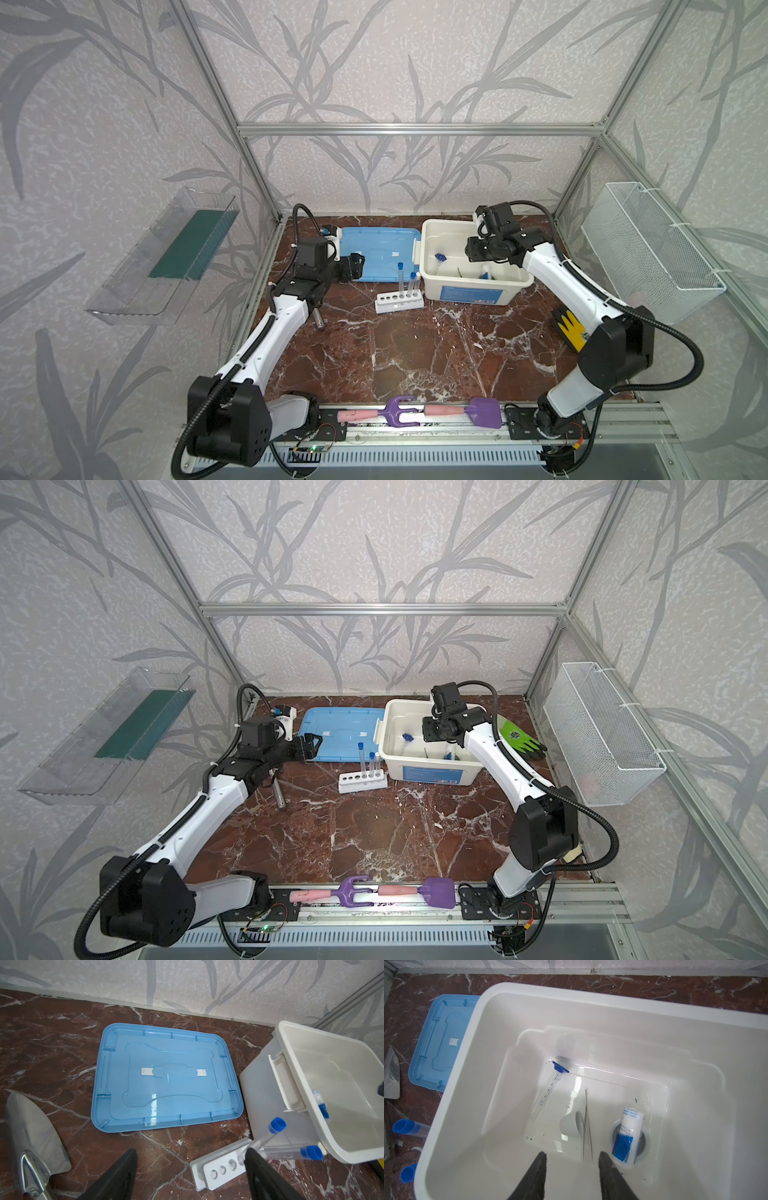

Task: Organize the chemistry lab equipment
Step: 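Open the right gripper to drop the tweezers while the left arm reaches for the lid, then close the left gripper on the blue lid's edge while the right gripper rises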

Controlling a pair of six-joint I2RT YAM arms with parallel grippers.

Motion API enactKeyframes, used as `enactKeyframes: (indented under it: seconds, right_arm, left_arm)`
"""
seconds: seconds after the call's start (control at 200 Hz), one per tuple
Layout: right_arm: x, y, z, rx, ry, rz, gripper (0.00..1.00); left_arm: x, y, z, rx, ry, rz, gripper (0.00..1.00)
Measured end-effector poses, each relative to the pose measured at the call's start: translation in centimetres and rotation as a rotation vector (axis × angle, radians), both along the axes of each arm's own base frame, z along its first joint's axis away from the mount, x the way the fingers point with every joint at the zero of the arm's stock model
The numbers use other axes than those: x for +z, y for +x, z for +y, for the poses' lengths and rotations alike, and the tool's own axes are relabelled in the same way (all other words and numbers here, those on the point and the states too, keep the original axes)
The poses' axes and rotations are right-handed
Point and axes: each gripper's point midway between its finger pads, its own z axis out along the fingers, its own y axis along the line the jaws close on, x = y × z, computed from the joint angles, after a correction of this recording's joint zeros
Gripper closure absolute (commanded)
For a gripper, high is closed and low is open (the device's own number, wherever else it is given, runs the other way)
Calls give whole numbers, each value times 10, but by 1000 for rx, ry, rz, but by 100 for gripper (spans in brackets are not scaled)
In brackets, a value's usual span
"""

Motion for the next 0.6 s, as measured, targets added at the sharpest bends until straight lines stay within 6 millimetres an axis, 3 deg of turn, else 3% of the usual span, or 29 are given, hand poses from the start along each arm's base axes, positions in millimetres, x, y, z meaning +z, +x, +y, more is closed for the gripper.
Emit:
enactKeyframes:
  seconds: [0.2, 0.45, 0.6]
  right_arm:
    - [11, -21, 3, 62, 46, -66, 57]
    - [1, -36, 11, 124, 87, -66, 57]
    - [7, -51, 15, 159, 118, -87, 57]
  left_arm:
    - [-27, 11, 31, 99, 47, 94, 22]
    - [-50, 40, 62, 173, 120, 170, 25]
    - [-88, 51, 89, 209, 150, 256, 26]
